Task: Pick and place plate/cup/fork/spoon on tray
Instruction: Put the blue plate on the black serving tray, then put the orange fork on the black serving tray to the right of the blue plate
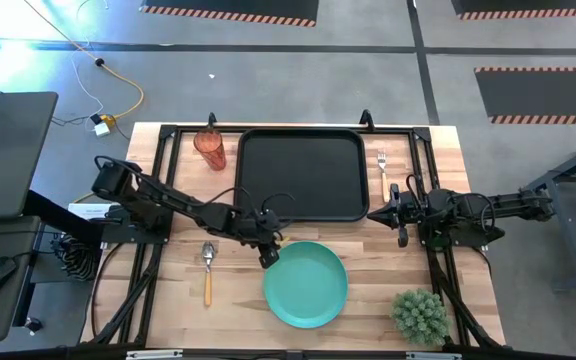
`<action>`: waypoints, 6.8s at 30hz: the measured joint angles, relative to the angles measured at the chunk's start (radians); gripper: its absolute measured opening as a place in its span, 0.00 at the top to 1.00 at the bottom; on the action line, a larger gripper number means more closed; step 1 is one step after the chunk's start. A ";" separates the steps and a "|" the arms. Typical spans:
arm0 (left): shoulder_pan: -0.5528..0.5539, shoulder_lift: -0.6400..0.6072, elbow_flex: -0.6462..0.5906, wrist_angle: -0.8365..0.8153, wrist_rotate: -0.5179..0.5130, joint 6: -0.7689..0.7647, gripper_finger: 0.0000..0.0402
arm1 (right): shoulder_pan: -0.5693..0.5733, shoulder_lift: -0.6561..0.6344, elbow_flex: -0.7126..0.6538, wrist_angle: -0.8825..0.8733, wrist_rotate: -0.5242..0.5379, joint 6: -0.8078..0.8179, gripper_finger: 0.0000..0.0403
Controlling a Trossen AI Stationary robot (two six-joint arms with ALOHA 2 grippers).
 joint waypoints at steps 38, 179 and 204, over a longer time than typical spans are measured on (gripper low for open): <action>0.000 0.127 0.000 0.125 0.089 -0.067 0.80 | 0.000 0.005 0.001 -0.003 0.000 0.000 1.00; 0.684 -0.075 0.000 0.141 0.033 -0.215 0.85 | 0.000 0.006 0.000 -0.002 0.000 0.000 1.00; 0.491 -0.455 0.000 0.204 0.386 0.027 0.85 | -0.001 0.006 -0.003 0.154 0.146 0.134 1.00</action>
